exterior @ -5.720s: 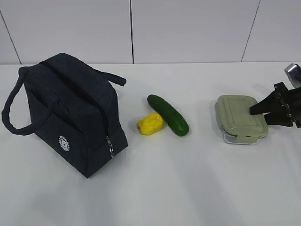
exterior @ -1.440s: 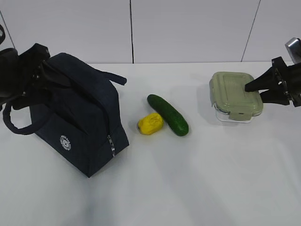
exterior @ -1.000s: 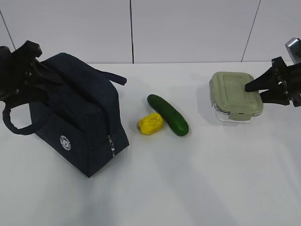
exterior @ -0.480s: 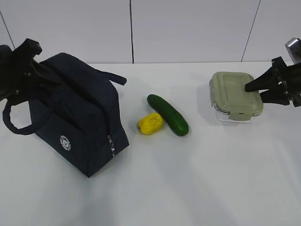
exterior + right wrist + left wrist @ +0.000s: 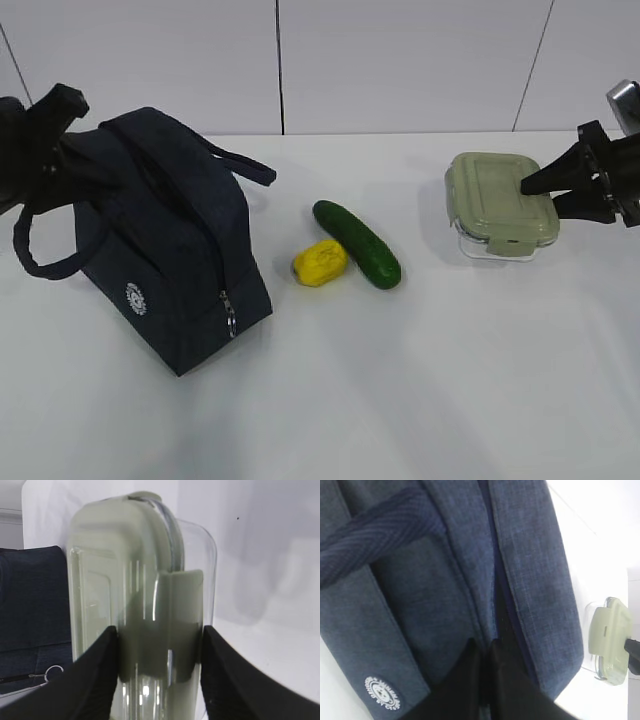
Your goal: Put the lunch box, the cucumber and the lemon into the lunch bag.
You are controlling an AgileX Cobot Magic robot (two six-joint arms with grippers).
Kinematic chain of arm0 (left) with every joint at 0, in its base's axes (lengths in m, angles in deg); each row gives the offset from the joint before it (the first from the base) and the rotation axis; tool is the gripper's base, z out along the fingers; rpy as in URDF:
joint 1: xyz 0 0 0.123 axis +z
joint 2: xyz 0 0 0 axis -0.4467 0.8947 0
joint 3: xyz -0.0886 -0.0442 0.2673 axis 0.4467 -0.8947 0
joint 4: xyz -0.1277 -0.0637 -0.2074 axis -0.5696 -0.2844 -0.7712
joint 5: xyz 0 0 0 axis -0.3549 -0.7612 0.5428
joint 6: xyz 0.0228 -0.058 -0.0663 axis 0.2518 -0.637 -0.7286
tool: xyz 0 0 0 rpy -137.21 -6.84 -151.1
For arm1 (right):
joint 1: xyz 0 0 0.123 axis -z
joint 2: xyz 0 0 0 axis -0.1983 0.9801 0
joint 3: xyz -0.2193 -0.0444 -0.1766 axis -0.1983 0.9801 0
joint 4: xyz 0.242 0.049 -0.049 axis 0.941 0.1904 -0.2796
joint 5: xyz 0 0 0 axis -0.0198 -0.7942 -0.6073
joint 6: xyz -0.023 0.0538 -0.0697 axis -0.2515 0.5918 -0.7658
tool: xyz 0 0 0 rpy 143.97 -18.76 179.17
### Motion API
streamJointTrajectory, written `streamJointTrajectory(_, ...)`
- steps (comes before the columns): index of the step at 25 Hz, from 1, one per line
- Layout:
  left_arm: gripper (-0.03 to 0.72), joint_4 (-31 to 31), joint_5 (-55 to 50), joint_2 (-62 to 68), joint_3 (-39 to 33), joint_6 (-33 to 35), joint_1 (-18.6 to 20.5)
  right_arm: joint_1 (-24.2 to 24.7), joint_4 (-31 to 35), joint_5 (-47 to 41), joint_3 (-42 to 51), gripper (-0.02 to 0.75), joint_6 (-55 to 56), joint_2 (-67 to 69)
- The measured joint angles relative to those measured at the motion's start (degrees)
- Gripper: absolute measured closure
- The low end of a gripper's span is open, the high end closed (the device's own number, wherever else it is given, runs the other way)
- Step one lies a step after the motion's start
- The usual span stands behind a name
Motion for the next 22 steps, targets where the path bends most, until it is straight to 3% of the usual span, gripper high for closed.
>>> streamJointTrajectory(14,0.693,3.4,-9.7,0.4,2.3,3.3,0.4,-0.4,1.3,-0.3,0.0,0.369,2.9,-3.6)
streamJointTrajectory(22,0.693,5.6,-13.0,1.6,3.0,3.7,0.4,-5.5,2.5,-0.3,0.0,0.369,5.1,-4.7)
